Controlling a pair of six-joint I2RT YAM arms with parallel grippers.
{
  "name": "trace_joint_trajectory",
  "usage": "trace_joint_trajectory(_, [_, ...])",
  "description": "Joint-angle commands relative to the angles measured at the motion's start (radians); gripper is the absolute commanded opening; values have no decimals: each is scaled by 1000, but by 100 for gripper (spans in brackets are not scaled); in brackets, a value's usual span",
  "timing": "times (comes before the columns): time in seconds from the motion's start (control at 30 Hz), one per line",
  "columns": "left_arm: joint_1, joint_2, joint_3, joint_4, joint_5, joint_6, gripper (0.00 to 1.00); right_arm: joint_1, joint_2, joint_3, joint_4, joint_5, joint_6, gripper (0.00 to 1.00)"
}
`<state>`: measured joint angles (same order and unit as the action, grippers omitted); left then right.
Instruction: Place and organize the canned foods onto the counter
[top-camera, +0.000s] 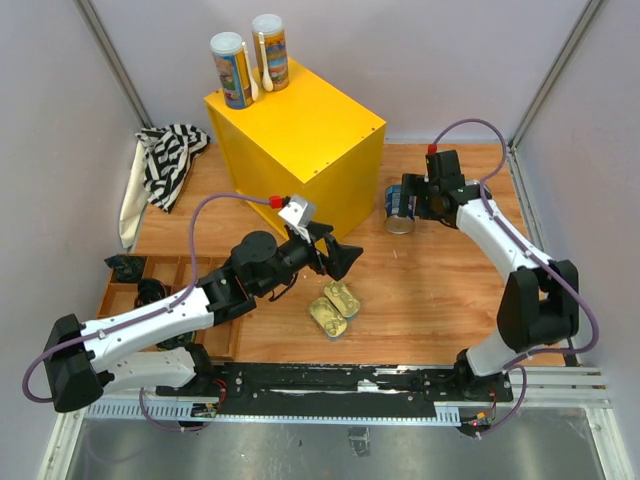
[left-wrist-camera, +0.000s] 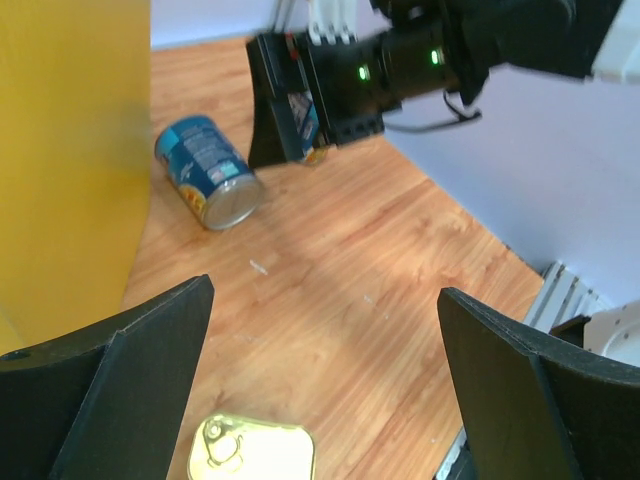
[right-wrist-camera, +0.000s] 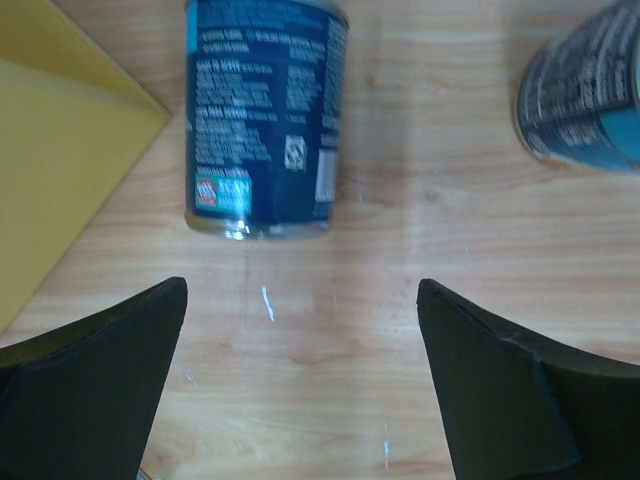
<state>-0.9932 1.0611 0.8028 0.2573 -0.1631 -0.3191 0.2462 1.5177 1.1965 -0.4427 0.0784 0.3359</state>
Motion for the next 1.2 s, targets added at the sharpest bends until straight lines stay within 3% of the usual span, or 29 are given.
trace_joint_trajectory(0.0, [-35, -10, -56, 45, -75, 8, 99, -21, 90, 110, 15, -34, 17, 98])
trace_joint_trajectory(0.5, [-36, 35, -134, 163, -85, 0, 99, -42, 338, 277, 44, -84, 43, 98])
trace_joint_trajectory(1.17, [-36, 60, -149, 171, -90, -9, 99, -63, 588, 424, 22, -119, 66, 98])
